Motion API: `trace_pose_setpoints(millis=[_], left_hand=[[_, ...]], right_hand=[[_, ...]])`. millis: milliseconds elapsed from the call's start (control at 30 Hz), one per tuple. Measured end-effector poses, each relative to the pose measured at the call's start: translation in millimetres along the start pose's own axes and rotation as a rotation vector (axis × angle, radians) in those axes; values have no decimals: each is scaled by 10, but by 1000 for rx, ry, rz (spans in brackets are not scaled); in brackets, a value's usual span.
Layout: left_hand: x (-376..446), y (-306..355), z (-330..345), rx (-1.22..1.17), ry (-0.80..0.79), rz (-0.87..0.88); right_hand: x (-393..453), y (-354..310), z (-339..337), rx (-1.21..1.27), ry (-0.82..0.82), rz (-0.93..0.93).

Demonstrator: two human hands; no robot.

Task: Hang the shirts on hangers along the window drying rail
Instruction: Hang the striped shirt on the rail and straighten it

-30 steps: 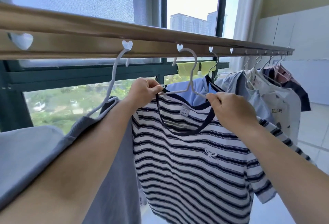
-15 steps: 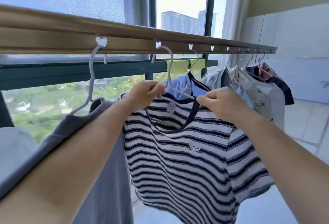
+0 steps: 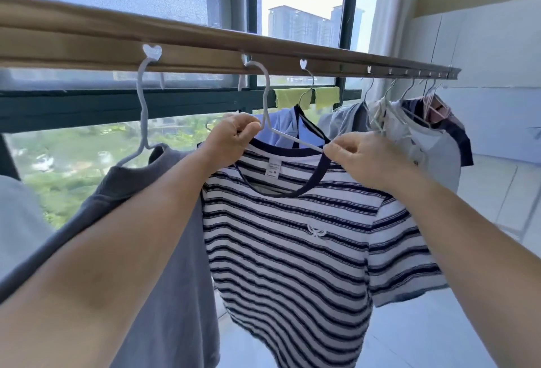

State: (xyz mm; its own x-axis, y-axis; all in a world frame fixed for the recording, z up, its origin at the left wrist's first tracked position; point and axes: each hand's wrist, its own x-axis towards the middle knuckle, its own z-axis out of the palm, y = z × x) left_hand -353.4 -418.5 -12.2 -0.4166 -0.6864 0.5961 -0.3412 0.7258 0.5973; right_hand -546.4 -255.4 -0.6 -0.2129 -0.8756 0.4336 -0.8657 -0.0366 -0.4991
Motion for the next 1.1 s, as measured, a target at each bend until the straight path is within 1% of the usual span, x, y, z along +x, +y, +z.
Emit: trace_pose_setpoints(millis=[100, 200, 267, 367, 467, 567, 667, 733, 833, 933, 1000, 1100], left_hand=[[-31, 1, -8, -73, 17, -56], [-65, -60, -73, -65, 55, -125], [-111, -171, -149, -31, 56, -223], [-175, -362, -243, 46, 65, -363], [-199, -462, -302, 132, 68, -413], [-189, -479, -330, 129, 55, -449], [-179, -355, -284, -6, -6, -441], [-140, -229, -232, -59, 20, -391], [-52, -27, -167, -94, 52, -319], [17, 131, -121, -85, 61, -280], [52, 191, -83, -63, 63, -267], [88, 230, -25, 13, 123, -281]], right_hand=[[14, -25, 72, -140, -38, -80], [40, 16, 131, -240, 46, -103], [48, 17, 178, -274, 88, -97], [58, -14, 277, -244, 78, -37], [81, -72, 421, -206, 39, 11], [98, -161, 548, -182, -24, 28], [143, -224, 620, -158, -82, 35], [158, -262, 646, -111, -110, 29], [185, -292, 678, -40, -144, 75], [186, -313, 697, 92, -236, 123], [175, -346, 713, 170, -288, 115], [214, -378, 765, 290, -229, 105]])
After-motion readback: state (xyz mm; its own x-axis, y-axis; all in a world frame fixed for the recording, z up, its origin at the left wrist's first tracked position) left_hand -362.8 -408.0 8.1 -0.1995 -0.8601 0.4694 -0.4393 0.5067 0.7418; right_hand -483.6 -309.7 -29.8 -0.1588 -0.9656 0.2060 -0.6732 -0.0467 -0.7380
